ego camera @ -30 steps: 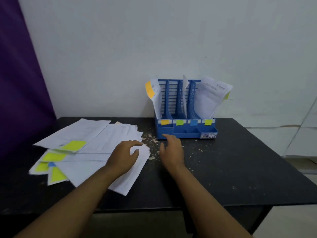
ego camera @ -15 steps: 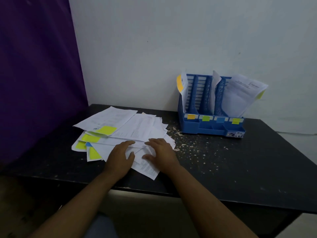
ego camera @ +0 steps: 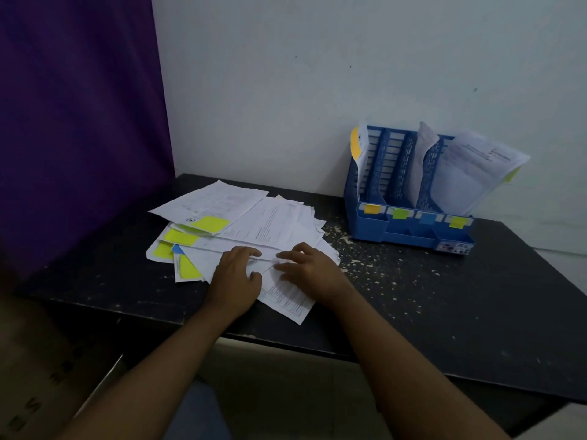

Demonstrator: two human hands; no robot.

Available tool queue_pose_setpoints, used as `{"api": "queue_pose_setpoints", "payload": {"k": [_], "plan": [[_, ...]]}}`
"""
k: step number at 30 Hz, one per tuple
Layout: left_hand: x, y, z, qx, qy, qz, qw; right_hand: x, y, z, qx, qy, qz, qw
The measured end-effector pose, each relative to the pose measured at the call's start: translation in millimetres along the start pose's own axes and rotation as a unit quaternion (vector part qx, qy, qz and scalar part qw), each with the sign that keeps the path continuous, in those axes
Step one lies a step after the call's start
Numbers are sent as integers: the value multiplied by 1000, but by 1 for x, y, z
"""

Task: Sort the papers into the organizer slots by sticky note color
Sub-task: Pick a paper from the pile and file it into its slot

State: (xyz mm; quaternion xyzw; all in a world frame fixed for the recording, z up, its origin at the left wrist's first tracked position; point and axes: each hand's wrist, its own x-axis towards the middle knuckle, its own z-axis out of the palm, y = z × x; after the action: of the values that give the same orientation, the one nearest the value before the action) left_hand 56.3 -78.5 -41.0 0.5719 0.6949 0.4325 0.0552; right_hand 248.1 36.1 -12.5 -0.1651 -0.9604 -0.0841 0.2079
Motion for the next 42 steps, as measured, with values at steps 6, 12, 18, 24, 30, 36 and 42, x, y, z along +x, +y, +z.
{"api": "queue_pose_setpoints", "payload": {"k": [6, 12, 18, 24, 30, 36, 42], "plan": [[-2, 3, -3, -29, 36, 14, 999, 1, -4, 7, -37, 48, 2, 998], [1, -2, -3, -16, 25, 62, 998, -13, -6, -27, -11, 135, 166, 977], [2, -7, 0, 7, 43, 53, 998, -21, 3, -68, 33, 241, 291, 925], [-7, 20, -13, 73, 142, 112, 981, -15, 16, -116, 130, 325, 321, 880], [-4, 103, -22, -336, -127, -244, 901, -11, 14, -163, 155, 428, 276, 847], [40, 147, -39, -608, -207, -402, 653, -21, 9, -178, 149, 475, 230, 837], [72, 167, -24, -549, -108, -373, 740, -38, 7, -181, 152, 468, 259, 831]]}}
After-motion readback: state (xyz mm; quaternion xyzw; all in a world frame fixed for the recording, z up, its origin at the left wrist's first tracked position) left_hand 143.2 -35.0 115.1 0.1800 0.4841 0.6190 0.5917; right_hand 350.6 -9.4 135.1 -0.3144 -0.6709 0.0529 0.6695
